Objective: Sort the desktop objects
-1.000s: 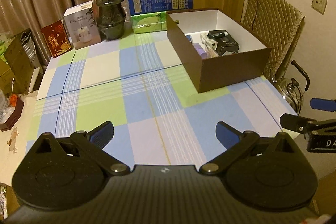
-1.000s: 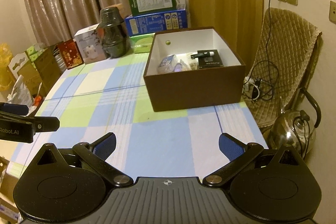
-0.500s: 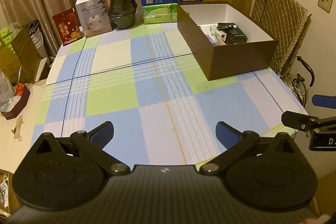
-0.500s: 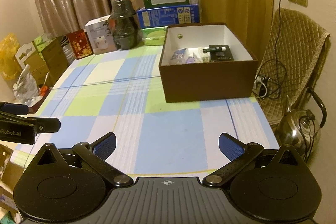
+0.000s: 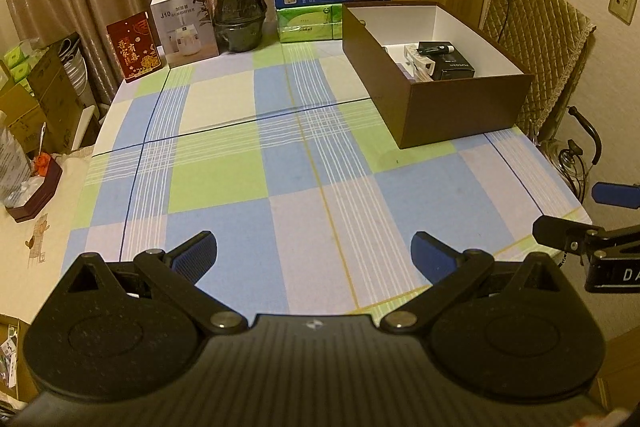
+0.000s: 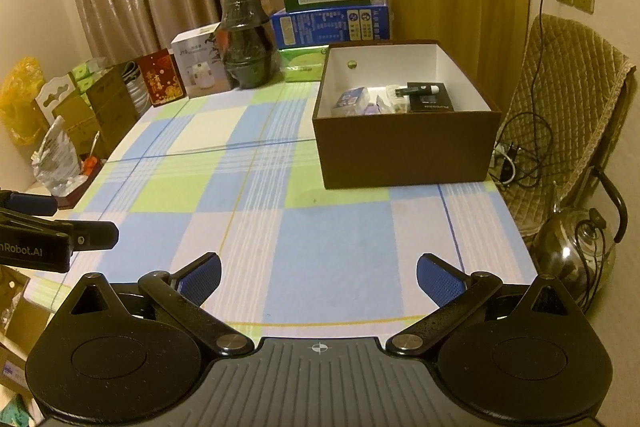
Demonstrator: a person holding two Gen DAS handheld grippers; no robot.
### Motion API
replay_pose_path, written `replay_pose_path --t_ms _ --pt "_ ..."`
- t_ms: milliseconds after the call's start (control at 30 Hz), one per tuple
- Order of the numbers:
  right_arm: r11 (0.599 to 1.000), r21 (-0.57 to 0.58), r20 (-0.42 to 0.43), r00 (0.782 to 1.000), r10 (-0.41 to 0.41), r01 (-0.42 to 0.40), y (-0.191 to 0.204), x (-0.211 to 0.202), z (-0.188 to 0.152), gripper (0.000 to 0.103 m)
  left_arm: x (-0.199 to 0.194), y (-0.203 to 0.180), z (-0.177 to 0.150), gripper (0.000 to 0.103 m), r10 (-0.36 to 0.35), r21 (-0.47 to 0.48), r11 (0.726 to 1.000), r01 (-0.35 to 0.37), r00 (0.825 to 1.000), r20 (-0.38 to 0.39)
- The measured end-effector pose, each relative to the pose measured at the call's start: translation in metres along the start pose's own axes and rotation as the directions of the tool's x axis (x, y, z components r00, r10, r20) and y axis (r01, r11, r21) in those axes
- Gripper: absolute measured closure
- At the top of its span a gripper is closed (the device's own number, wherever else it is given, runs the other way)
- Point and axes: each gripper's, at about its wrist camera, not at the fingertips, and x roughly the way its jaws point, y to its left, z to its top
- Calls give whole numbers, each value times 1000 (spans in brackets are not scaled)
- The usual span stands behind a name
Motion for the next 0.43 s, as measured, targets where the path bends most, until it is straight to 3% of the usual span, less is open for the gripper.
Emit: replay_pose_path --t_ms 433 --pt "1000 0 1 1000 4 -4 -5 1 2 2 0 -4 2 1 0 1 1000 0 1000 7"
